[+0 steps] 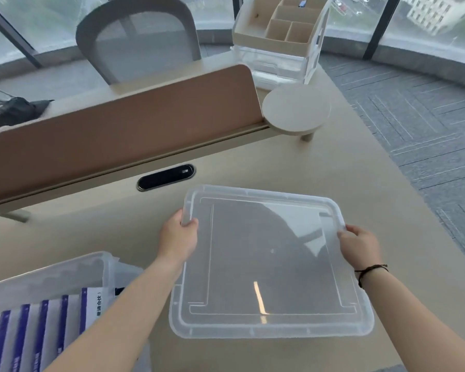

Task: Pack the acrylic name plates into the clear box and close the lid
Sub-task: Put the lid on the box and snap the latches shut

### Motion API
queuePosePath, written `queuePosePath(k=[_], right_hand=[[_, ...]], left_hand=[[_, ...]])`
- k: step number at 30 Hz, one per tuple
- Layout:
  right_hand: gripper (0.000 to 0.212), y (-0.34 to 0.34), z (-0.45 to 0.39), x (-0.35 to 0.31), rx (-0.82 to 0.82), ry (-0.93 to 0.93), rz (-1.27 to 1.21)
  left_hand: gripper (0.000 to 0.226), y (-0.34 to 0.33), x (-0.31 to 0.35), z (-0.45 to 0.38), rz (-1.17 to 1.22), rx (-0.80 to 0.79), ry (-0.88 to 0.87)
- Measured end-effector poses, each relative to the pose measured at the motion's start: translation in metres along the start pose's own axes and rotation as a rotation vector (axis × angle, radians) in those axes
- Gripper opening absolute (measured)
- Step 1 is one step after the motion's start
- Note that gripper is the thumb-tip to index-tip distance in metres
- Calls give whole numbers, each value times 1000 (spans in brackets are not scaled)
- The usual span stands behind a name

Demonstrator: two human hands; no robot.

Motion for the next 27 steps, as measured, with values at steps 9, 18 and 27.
queuePosePath(k=[9,18,27], right_hand=[[43,-56,52,-35,-189,71,-136],[43,-103,127,-74,-229,187,-116],[41,-160,227,-103,-256,255,-35]], left_hand=[[20,102,-10,-5,-42,117,-24],[25,196,-64,-15,33,201,58],[14,305,-134,-32,5,264,81]])
Point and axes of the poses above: each hand's wrist, its own z-axis away from the middle knuckle, its own y-axis out of the back of the hand, x = y × z, the point moved 3 cm from there along -z, towards the middle knuckle, and after that the axes turned 7 degrees about x, right-handed, at the moved point
